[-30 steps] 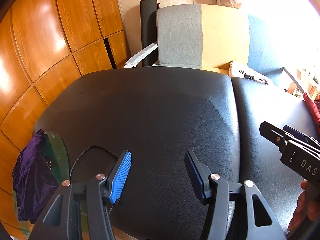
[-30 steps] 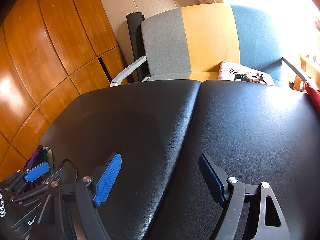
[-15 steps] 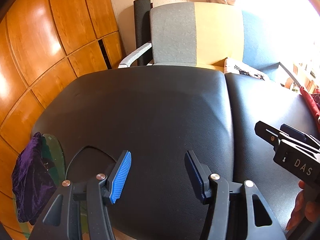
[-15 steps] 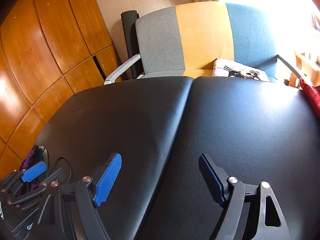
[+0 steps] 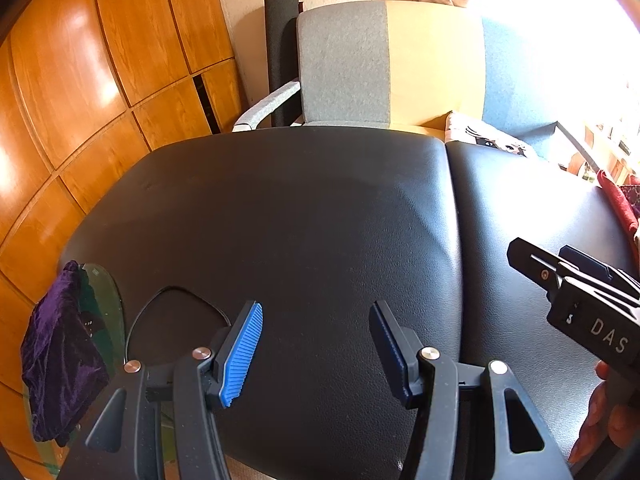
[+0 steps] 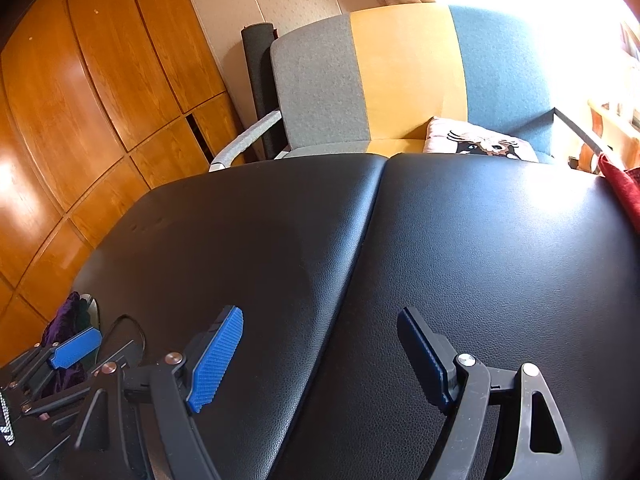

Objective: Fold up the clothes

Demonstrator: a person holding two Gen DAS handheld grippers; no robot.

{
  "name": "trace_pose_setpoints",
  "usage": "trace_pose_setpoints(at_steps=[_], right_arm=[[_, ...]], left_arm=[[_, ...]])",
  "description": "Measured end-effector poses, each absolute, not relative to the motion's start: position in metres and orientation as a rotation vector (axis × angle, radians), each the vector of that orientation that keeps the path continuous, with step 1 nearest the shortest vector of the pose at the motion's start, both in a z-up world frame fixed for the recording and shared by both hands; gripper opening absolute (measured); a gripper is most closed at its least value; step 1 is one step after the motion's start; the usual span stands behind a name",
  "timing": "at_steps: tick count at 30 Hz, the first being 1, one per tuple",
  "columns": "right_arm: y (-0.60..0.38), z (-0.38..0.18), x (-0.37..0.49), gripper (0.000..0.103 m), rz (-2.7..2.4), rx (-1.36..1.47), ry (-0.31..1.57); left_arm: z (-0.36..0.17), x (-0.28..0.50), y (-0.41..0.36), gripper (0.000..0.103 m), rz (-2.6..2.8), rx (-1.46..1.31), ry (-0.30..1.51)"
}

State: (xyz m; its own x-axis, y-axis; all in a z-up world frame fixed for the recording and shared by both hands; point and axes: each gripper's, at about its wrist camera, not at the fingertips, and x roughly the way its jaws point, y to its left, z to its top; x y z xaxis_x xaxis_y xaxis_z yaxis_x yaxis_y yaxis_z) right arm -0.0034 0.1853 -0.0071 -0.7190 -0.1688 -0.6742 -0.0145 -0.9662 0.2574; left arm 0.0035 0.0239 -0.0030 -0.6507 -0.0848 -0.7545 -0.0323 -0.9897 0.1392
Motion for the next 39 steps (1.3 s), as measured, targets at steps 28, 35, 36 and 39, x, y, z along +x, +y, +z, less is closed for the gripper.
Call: trace_pose_setpoints(at_steps=[28, 35, 36, 39], right_arm=[[0.339, 0.033, 0.065, 0.082, -3.247, 1.097, -0.554], [0.407, 0.058, 0.105, 0.083, -3.490, 1.064, -0.487], [0.417, 0.062, 0.111, 0.083, -3.527, 1.058, -0.468], [0.460, 0.080, 0.140, 0.086, -3.670, 1.052, -0.392]], left_arm=[[0.005, -0.008, 0.161, 0.057, -3.046, 1.358, -0.514], [0.009, -0.011, 0.223, 0.057, -3.135, 1.372, -0.590], [0.011, -0.010, 0.231, 0.057, -3.147, 1.373, -0.595], [0.013, -0.008, 0.250, 0.057, -3.174, 1.406, -0.598]])
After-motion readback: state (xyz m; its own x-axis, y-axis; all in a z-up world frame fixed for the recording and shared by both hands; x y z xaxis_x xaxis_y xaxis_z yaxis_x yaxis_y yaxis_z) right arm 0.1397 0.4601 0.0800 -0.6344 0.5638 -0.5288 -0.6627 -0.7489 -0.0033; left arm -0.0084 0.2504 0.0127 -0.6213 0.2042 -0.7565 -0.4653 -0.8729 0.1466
